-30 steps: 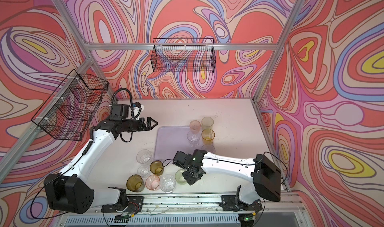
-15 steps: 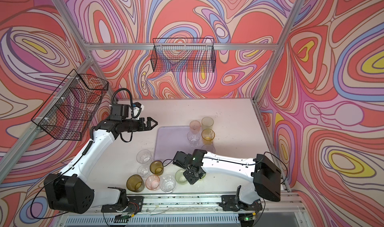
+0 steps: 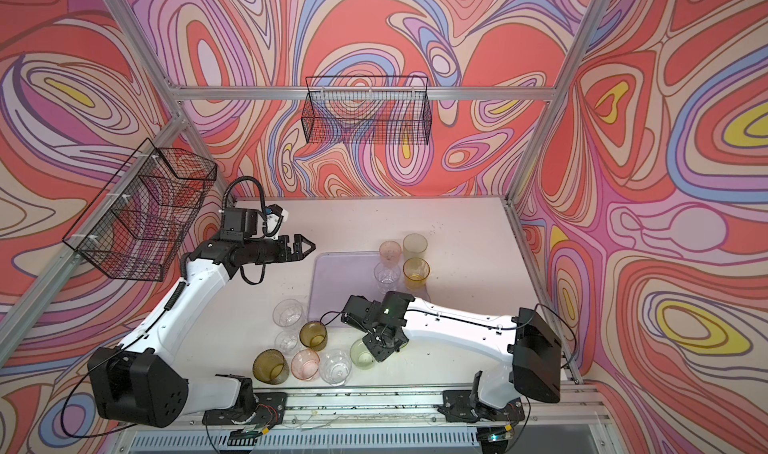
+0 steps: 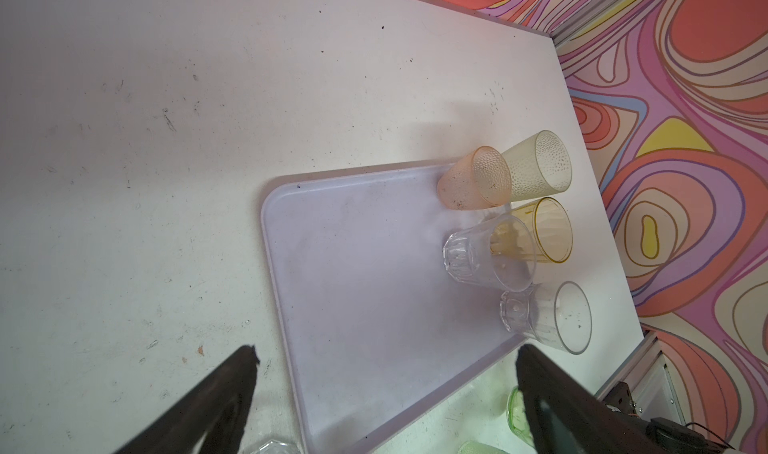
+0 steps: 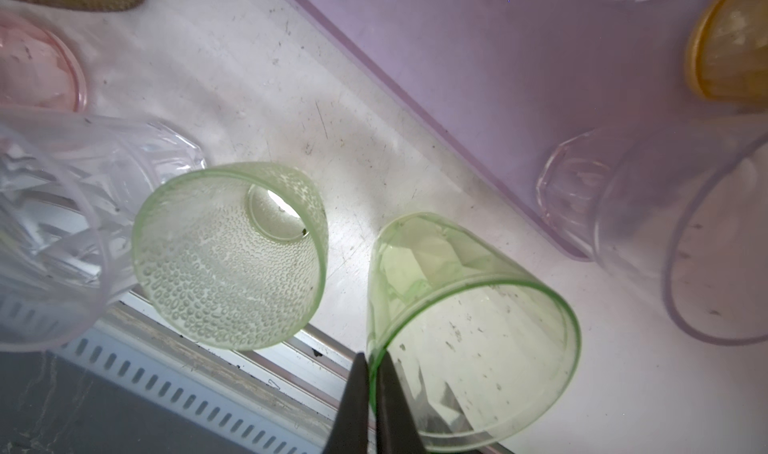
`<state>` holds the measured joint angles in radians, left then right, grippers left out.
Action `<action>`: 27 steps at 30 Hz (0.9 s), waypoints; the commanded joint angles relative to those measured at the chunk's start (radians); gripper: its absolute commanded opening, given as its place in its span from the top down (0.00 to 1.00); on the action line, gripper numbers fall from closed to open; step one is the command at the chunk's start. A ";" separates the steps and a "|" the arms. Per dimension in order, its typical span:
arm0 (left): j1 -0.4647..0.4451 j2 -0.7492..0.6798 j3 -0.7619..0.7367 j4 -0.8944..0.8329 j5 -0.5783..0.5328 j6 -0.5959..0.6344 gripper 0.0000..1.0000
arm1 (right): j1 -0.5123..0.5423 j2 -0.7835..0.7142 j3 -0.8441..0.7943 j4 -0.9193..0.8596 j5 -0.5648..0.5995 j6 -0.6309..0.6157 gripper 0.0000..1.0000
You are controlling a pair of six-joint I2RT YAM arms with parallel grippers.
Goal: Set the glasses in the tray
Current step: 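Lower the right gripper over the light green cup, then close the right gripper on the light green cup and carry it onto the tray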
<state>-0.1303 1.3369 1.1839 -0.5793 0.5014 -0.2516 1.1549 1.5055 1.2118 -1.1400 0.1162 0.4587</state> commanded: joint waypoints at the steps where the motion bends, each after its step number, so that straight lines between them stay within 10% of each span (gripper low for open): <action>1: 0.004 0.002 0.001 0.002 0.012 -0.003 0.00 | 0.006 0.029 0.065 -0.047 0.049 0.007 1.00; 27: 0.004 0.000 0.001 -0.003 0.005 0.003 0.00 | -0.119 0.191 0.270 -0.043 0.084 -0.076 1.00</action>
<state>-0.1303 1.3369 1.1839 -0.5793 0.5007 -0.2516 1.0489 1.6772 1.4445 -1.1973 0.1799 0.4084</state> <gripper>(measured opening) 0.999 0.049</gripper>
